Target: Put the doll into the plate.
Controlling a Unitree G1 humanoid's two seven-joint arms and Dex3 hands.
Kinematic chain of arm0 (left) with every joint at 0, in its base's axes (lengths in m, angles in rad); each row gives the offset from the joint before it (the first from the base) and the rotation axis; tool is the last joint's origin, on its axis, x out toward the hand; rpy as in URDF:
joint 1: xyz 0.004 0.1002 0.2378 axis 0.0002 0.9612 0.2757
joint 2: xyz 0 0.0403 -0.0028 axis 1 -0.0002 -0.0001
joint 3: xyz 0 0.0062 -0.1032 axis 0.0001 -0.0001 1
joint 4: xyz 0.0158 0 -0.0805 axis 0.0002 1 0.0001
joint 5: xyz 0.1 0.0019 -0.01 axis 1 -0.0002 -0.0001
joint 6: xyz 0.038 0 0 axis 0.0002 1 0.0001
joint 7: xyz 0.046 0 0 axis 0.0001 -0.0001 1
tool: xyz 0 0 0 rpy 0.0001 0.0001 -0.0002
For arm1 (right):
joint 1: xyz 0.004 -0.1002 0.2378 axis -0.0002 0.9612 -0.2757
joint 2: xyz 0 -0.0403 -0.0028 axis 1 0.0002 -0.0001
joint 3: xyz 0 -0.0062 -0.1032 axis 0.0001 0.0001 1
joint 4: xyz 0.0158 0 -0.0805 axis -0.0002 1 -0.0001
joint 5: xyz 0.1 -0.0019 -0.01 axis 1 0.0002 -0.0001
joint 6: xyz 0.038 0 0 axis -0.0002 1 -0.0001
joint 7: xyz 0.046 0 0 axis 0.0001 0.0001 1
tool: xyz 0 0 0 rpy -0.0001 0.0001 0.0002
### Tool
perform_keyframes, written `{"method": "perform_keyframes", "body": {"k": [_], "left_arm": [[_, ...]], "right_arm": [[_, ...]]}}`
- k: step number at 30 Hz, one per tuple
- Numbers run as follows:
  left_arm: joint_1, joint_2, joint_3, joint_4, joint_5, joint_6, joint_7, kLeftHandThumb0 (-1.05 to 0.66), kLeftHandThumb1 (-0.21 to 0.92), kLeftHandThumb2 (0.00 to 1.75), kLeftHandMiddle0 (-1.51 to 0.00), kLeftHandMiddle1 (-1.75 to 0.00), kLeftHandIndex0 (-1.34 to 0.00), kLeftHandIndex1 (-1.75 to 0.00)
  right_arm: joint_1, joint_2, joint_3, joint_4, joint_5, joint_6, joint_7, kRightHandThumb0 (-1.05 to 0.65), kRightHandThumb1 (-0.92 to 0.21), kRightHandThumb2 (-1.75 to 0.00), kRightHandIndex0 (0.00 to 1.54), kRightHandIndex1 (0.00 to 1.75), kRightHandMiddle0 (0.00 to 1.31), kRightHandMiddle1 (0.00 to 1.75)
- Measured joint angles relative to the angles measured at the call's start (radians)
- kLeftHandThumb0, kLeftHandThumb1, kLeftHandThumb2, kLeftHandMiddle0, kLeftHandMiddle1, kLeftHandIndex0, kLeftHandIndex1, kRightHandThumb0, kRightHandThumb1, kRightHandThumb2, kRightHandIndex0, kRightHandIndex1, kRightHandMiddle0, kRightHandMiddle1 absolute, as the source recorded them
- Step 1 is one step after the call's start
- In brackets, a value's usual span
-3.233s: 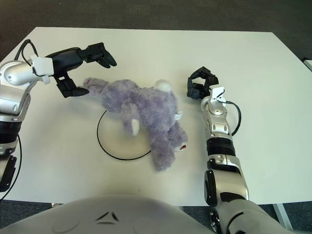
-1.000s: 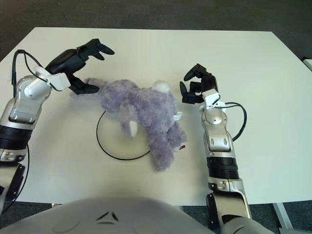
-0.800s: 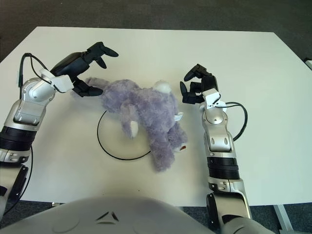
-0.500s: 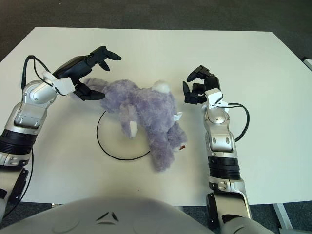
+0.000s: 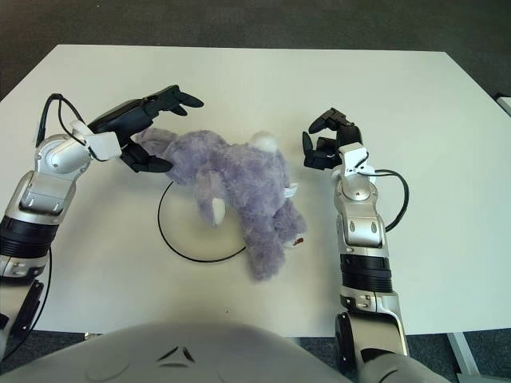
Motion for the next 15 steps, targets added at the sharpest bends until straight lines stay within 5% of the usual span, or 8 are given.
{"method": "perform_keyframes", "body": {"k": [8, 10, 15], "left_arm": [[0.009, 0.025, 0.001, -0.052, -0.054, 0.052, -0.063, -0.83, 0.34, 0.93, -0.28, -1.26, 0.0, -0.83], [0.009, 0.027, 0.001, -0.058, -0.069, 0.057, -0.073, -0.83, 0.35, 0.92, -0.45, -1.5, 0.0, -0.84], [0.009, 0.035, 0.003, -0.068, -0.138, 0.068, -0.125, -0.81, 0.35, 0.91, -0.76, -1.71, 0.0, -0.88]], "right_arm": [[-0.001, 0.003, 0.0, -0.019, 0.002, 0.017, 0.001, -0.47, -0.34, -1.29, 1.21, 1.75, 0.59, 1.75], [-0.002, 0.003, 0.0, -0.019, 0.003, 0.019, 0.002, -0.47, -0.34, -1.29, 1.21, 1.75, 0.59, 1.75], [-0.004, 0.003, 0.0, -0.019, 0.002, 0.032, 0.003, -0.47, -0.34, -1.29, 1.2, 1.75, 0.59, 1.75]]}}
